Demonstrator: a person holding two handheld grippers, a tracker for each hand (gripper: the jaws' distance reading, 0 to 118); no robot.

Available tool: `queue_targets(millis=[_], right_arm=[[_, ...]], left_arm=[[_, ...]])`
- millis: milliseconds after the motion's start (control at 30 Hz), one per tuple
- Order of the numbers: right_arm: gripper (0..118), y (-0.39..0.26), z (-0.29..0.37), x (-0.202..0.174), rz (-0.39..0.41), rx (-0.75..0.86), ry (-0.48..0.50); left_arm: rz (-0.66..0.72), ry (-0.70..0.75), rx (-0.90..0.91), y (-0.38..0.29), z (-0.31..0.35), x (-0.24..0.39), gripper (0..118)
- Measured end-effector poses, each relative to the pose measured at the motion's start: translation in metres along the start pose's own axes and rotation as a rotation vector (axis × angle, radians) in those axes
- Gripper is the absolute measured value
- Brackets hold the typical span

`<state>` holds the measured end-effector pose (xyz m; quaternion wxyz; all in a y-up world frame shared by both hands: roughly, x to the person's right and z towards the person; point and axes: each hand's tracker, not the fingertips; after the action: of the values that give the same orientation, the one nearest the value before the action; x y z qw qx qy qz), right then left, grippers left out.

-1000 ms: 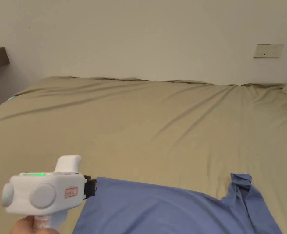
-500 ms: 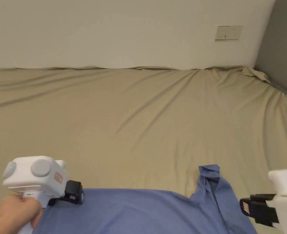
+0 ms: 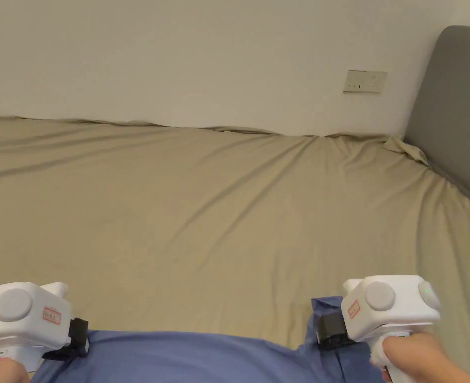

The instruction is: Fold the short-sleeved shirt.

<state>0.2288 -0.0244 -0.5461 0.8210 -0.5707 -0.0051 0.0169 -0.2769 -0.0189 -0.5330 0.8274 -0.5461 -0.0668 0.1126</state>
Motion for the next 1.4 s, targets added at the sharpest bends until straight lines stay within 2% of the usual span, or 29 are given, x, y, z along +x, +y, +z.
queue_targets(millis=[33, 100, 167, 200, 300, 400, 467, 633, 767, 867, 1033, 1100, 1233, 1400], right_arm=[[53, -0.001, -0.001, 0.0, 0.01, 0.002, -0.012], [10, -0.005, 0.005, 0.005, -0.028, 0.013, -0.018], [9, -0.009, 0.015, 0.012, -0.124, 0.07, 0.021], [9, -0.012, 0.022, 0.015, -0.129, 0.079, 0.039], [8, -0.018, 0.042, 0.018, -0.071, 0.115, 0.063], [8, -0.025, 0.071, 0.024, -0.075, 0.185, 0.195], [8, -0.028, 0.096, 0.029, -0.058, 0.228, 0.225], [8, -0.053, 0.168, 0.039, 0.052, 0.334, 0.25], [8, -0.093, 0.22, 0.045, 0.137, 0.409, 0.277], [8, -0.132, 0.246, 0.052, 0.139, 0.419, 0.283], [8, -0.21, 0.257, 0.054, 0.115, 0.407, 0.314], [8, -0.242, 0.252, 0.053, 0.089, 0.349, 0.329], [8, -0.305, 0.224, 0.055, -0.041, 0.223, 0.346], [9, -0.359, 0.186, 0.058, -0.157, 0.154, 0.317]], left_arm=[[-0.006, 0.002, 0.0, -0.001, 0.001, 0.001, 0], [-0.017, -0.001, 0.0, 0.004, -0.001, -0.002, 0], [-0.023, -0.006, 0.001, 0.003, 0.0, -0.002, 0], [-0.029, -0.007, 0.004, 0.002, 0.002, -0.001, 0], [-0.067, 0.001, 0.027, 0.003, 0.007, 0.0, 0], [-0.061, -0.044, 0.068, 0.0, 0.025, 0.002, 0], [-0.084, -0.081, 0.121, -0.004, 0.046, 0.004, 0], [-0.146, -0.125, 0.252, -0.025, 0.117, 0.004, 0], [-0.141, -0.153, 0.346, -0.058, 0.173, -0.003, 0], [-0.157, -0.154, 0.374, -0.096, 0.204, -0.01, 0], [-0.136, -0.164, 0.368, -0.178, 0.225, -0.027, 0], [-0.103, -0.164, 0.343, -0.211, 0.225, -0.033, 0], [-0.042, -0.133, 0.262, -0.275, 0.206, -0.045, 0], [0.028, -0.129, 0.169, -0.326, 0.171, -0.057, 0]])
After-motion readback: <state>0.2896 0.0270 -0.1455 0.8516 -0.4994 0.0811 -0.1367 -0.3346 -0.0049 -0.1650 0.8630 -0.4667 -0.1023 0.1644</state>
